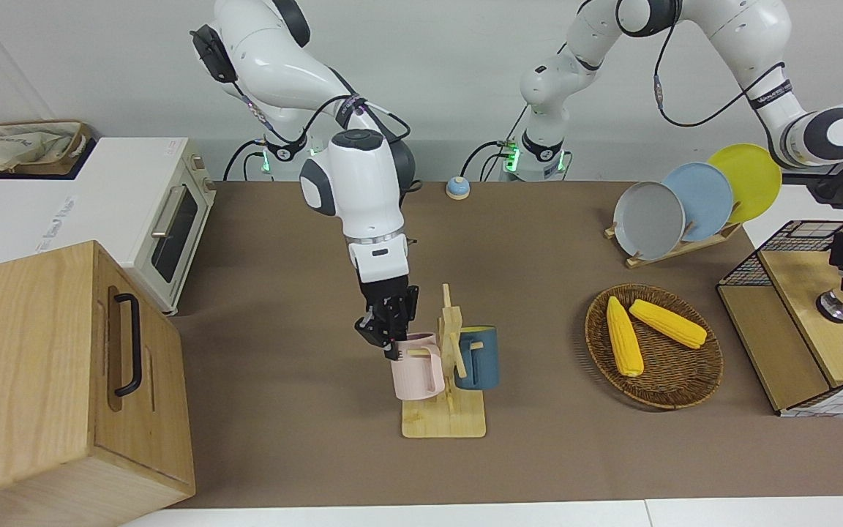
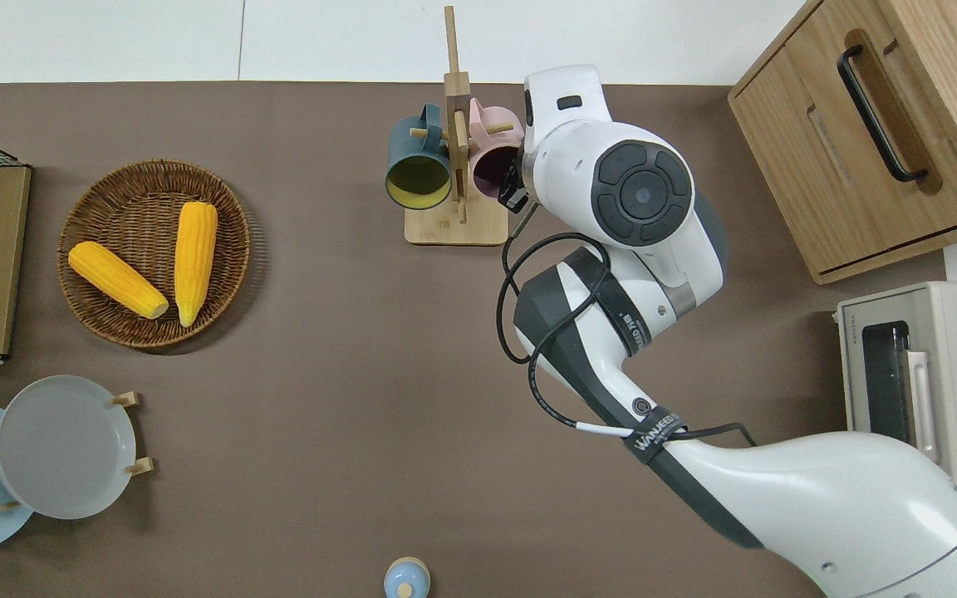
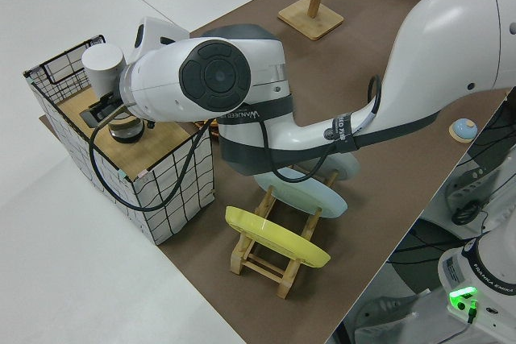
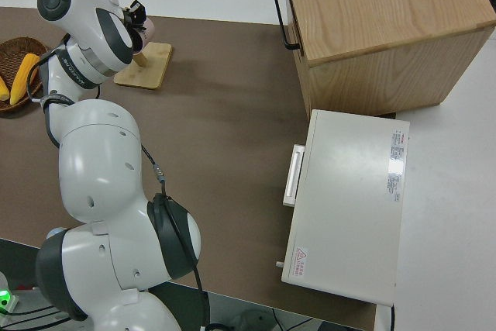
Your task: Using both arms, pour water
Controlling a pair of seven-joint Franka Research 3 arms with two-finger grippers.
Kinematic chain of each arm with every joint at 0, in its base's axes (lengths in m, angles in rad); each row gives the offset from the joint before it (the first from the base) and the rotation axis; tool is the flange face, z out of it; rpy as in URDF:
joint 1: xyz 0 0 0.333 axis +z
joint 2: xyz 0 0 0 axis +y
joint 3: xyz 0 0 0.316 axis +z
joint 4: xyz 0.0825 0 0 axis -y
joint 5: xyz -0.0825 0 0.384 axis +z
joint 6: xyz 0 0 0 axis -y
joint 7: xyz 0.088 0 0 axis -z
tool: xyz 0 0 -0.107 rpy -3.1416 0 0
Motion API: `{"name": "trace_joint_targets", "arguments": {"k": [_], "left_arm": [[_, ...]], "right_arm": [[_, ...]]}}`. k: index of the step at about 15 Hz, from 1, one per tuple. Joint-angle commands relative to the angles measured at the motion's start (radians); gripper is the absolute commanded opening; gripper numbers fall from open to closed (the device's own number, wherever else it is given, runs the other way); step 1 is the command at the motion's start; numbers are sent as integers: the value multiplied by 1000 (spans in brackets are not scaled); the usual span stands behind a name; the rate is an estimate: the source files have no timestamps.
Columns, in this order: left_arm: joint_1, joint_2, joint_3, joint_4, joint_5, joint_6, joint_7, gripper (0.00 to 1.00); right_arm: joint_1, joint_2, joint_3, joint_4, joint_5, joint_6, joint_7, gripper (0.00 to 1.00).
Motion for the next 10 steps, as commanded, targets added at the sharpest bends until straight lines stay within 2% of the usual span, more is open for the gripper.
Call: {"name": "trace_joint_targets", "arguments": {"k": [1, 2, 3, 4, 5, 10], "left_arm": [[-5, 7, -1, 10, -21, 20, 25, 482], [-5, 7, -1, 10, -21, 20, 25, 338], [-5, 7, 0, 10, -18, 20, 25, 278], [-5, 7, -1, 10, -15, 20, 25, 112], [-3, 7, 0, 10, -15, 19, 23, 1], [-3, 7, 0, 10, -13, 19, 22, 0]], "right_arm": [[5, 21, 1, 26, -18, 7, 31, 220], [3, 21, 1, 26, -17, 7, 32, 207], [3, 21, 1, 26, -17, 7, 34, 194], [3, 21, 1, 26, -17, 6, 39, 184], [3, 21, 1, 26, -17, 6, 46, 157], [3, 21, 3, 24, -17, 6, 59, 98]]}}
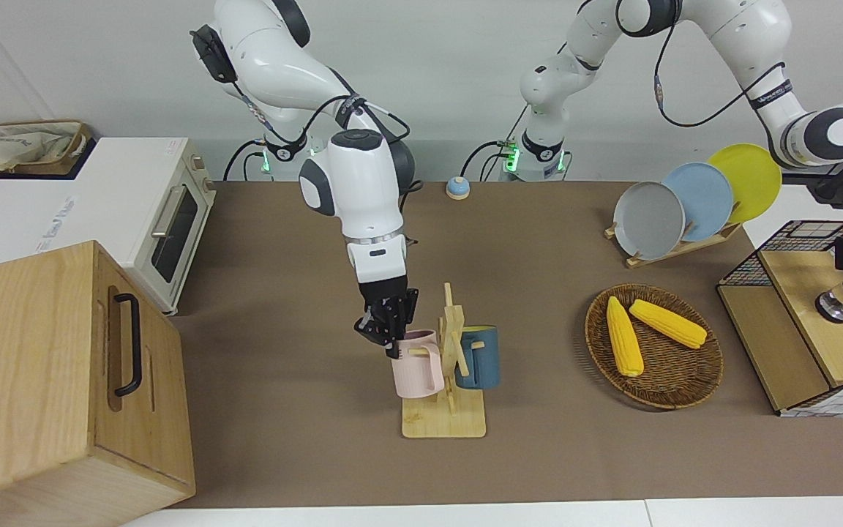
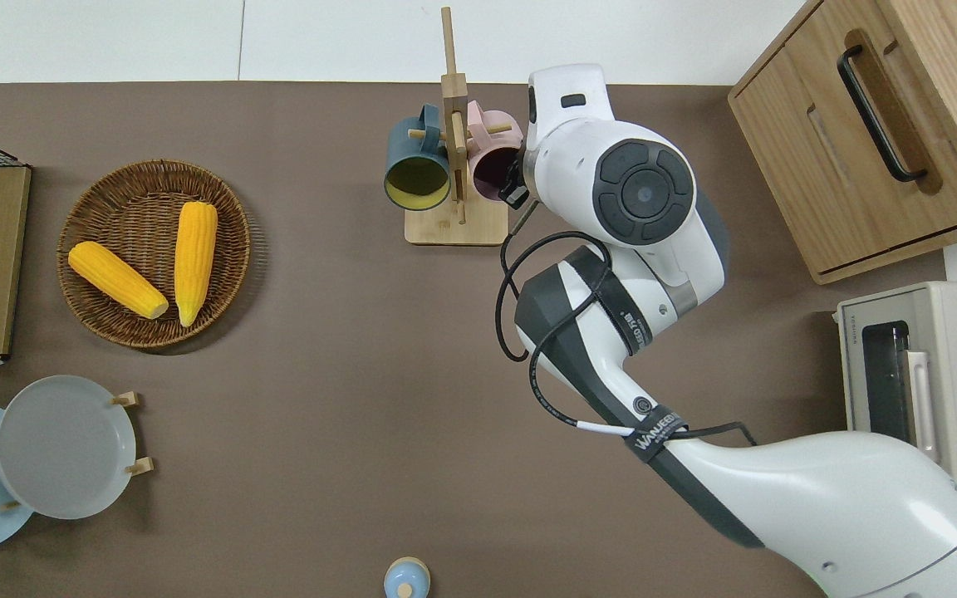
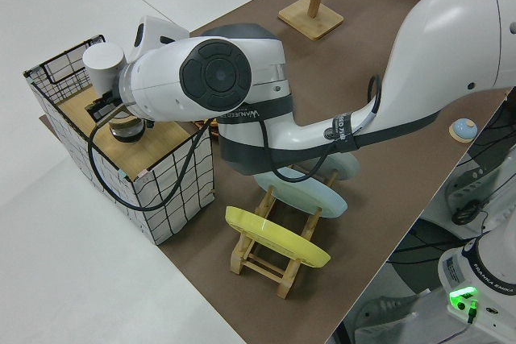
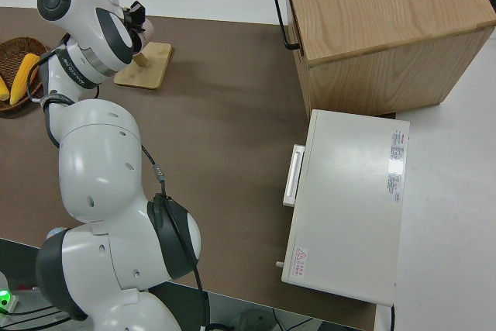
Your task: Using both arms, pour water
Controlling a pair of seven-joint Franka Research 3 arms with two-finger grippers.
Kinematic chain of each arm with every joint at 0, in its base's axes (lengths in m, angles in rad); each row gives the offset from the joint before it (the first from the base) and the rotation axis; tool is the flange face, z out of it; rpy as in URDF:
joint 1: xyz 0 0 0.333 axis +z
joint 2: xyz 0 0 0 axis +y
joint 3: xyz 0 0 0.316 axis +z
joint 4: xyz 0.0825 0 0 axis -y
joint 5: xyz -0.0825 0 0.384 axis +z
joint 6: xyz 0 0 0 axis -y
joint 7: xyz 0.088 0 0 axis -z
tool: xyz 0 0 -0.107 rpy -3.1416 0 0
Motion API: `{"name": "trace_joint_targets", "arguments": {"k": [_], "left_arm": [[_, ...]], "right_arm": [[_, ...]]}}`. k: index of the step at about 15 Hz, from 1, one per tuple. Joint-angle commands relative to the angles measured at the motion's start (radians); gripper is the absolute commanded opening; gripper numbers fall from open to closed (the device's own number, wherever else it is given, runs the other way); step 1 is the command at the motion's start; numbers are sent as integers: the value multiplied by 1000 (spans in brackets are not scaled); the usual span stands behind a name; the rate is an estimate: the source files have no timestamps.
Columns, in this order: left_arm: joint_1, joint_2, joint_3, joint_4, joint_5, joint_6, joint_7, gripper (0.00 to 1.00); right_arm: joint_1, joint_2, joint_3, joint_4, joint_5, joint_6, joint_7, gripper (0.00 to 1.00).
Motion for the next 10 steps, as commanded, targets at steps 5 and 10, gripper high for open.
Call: {"name": "trace_joint_targets", "arguments": {"k": [5, 10], "left_arm": [[-5, 4, 2, 11, -4, 15, 26, 0], [-5, 5, 0, 23, 38, 13, 26, 0]], "right_arm": [[3, 20, 6, 21, -15, 6, 44, 42], [3, 20, 5, 20, -17, 1, 58, 0]]}}
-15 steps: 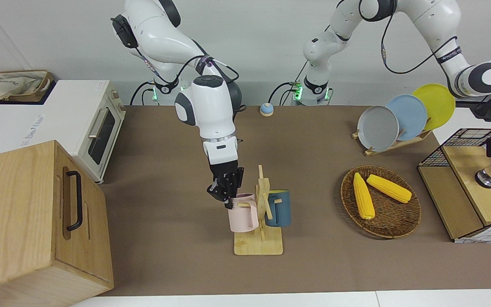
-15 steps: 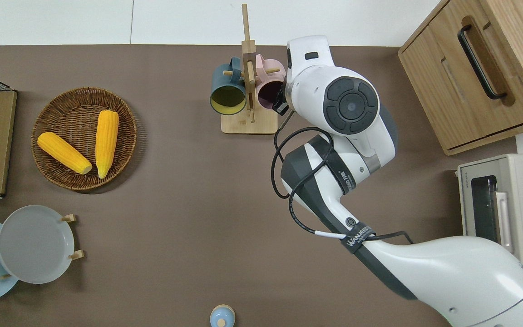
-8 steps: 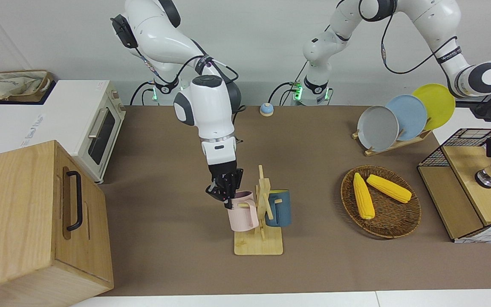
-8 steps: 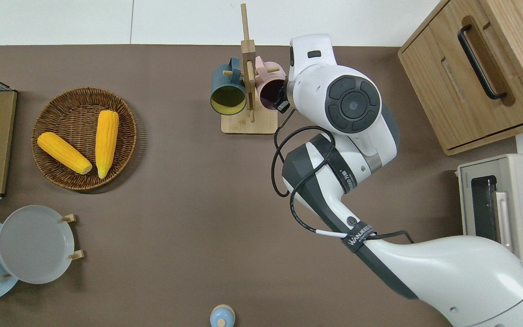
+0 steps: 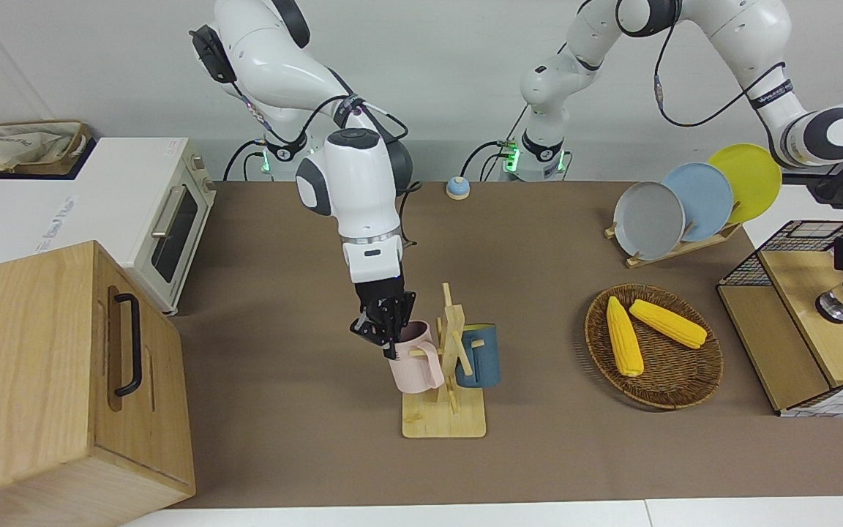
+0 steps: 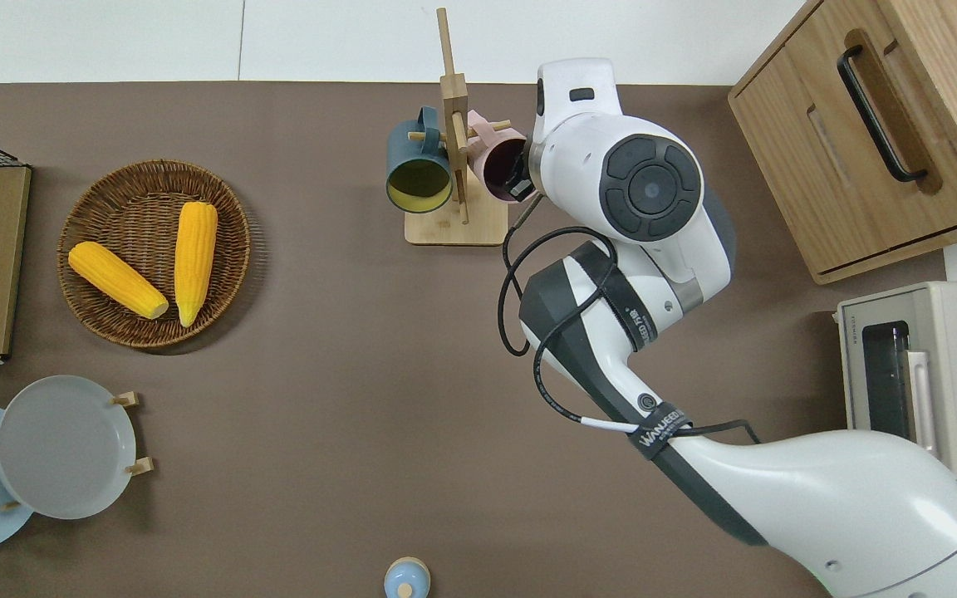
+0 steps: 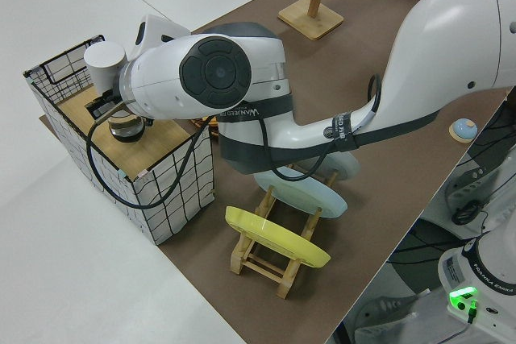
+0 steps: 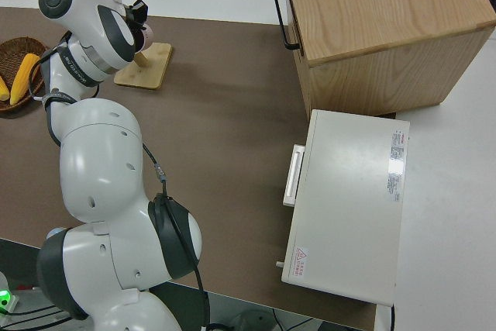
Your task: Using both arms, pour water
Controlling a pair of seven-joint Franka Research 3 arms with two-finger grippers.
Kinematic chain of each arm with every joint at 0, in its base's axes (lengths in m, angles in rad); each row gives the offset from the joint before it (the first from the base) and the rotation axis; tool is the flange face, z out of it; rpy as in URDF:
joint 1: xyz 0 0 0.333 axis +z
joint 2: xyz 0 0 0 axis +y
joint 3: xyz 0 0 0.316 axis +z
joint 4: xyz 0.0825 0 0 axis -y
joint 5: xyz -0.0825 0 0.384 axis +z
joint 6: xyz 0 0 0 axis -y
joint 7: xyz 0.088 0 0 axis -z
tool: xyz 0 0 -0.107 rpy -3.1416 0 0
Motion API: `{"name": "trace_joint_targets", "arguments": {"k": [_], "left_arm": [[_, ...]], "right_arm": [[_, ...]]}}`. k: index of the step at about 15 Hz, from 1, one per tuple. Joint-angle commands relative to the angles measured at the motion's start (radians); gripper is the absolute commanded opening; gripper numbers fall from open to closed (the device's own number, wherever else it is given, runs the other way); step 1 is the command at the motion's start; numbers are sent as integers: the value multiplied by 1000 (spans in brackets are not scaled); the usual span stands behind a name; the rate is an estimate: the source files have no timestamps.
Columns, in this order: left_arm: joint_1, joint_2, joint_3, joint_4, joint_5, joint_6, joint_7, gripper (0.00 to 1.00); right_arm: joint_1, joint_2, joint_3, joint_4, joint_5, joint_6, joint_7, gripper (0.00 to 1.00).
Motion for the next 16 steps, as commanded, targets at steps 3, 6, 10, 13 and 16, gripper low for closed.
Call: {"name": "trace_joint_targets", "arguments": {"k": [3, 6, 10, 13, 16], "left_arm": [[-4, 1, 2, 25, 24, 12, 0, 0], [-4, -4, 2, 49, 24, 1, -20, 0], [-5, -16, 7, 55, 25, -16, -57, 0], [-5, -30, 5, 57, 60, -18, -86, 0], [-5, -39, 4, 74, 137, -25, -161, 0]], "right_arm": [[3, 19, 13, 8, -11, 0, 29, 0], [11, 16, 11, 8, -11, -6, 29, 0], [11, 7, 6, 10, -8, -10, 29, 0], [11, 4, -1, 10, 12, -10, 29, 0], [9, -15, -4, 8, 18, -14, 26, 0]]}}
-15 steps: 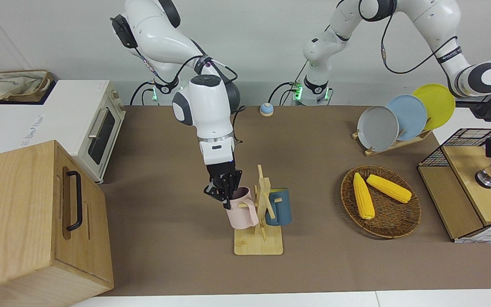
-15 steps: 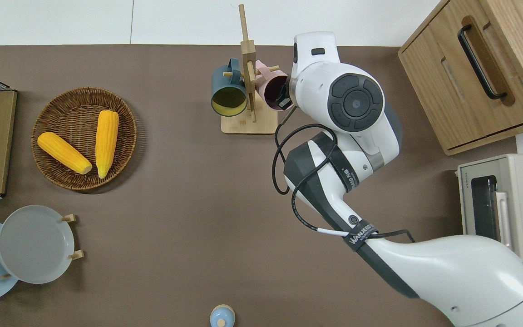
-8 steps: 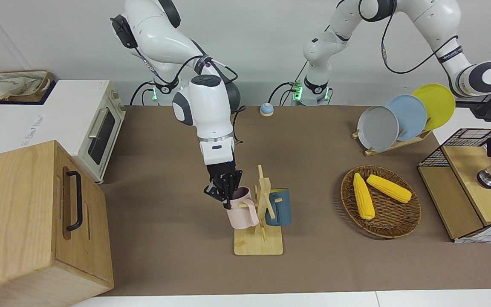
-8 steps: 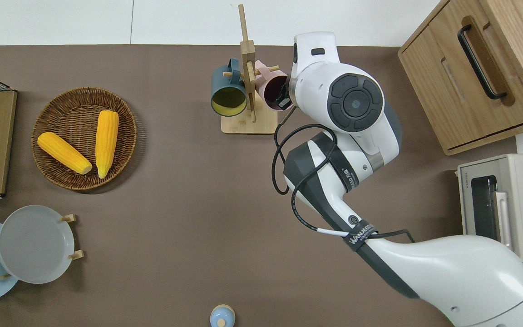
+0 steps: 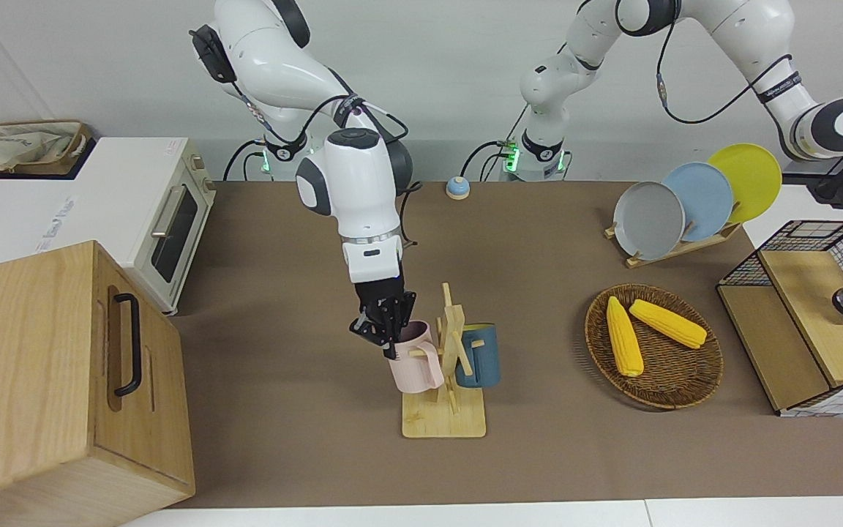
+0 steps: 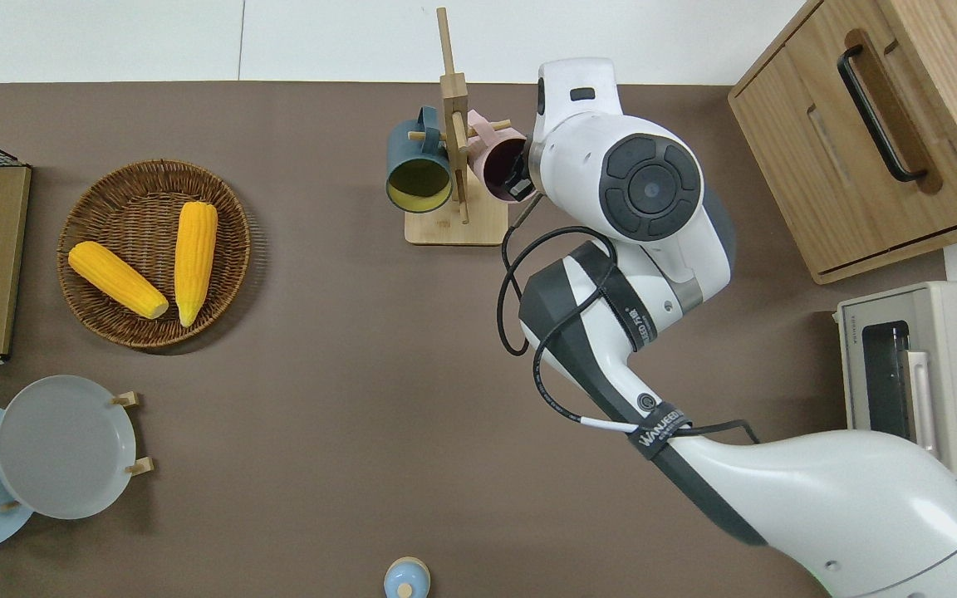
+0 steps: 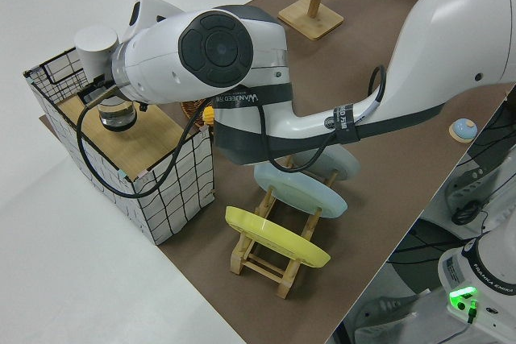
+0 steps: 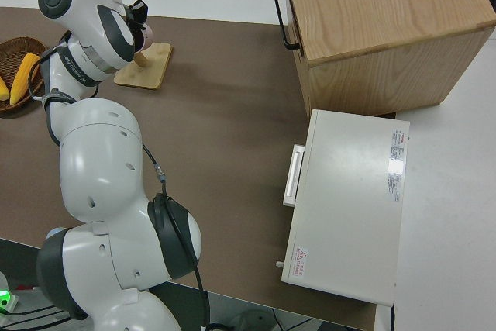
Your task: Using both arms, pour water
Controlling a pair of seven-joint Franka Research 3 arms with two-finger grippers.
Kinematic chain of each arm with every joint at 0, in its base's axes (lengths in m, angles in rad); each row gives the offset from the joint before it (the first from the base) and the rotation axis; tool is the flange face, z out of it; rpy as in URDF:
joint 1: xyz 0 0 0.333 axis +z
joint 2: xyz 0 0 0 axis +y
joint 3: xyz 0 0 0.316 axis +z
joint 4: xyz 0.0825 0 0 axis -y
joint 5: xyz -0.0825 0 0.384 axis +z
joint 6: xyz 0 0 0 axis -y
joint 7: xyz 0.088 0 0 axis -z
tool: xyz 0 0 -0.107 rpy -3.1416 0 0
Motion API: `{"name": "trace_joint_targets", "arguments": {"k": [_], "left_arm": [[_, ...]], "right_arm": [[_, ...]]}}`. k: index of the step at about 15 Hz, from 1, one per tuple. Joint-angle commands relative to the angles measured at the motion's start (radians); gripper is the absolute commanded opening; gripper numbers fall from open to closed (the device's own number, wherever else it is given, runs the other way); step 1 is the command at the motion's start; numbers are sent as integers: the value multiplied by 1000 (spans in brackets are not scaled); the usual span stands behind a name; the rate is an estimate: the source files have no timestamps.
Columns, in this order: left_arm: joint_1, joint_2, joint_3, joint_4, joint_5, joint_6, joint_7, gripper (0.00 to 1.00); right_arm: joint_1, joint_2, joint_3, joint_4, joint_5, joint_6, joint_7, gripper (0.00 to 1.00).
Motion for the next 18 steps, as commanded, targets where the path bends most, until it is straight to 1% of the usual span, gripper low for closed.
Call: {"name": "trace_joint_targets", "arguments": {"k": [1, 4, 9, 11, 17, 18], "left_arm": [[-5, -37, 4, 38, 88, -45, -104, 0], [-5, -37, 12, 67, 110, -103, -136, 0], [-5, -52, 15, 70, 125, -117, -152, 0], [-5, -58, 16, 70, 130, -126, -164, 0], [-5, -96, 10, 70, 213, -175, -251, 0], [-5, -103, 10, 70, 220, -186, -266, 0]], "right_arm": [[7, -16, -2, 7, 18, -14, 16, 0], [7, -17, -2, 7, 28, -17, 14, 0], [-2, -22, -5, 6, 32, -19, 11, 0], [-3, -23, -7, 3, 51, -19, 10, 0], [-6, -27, -10, -2, 58, -22, 6, 0], [-8, -36, -11, -11, 58, -25, 8, 0]]}}
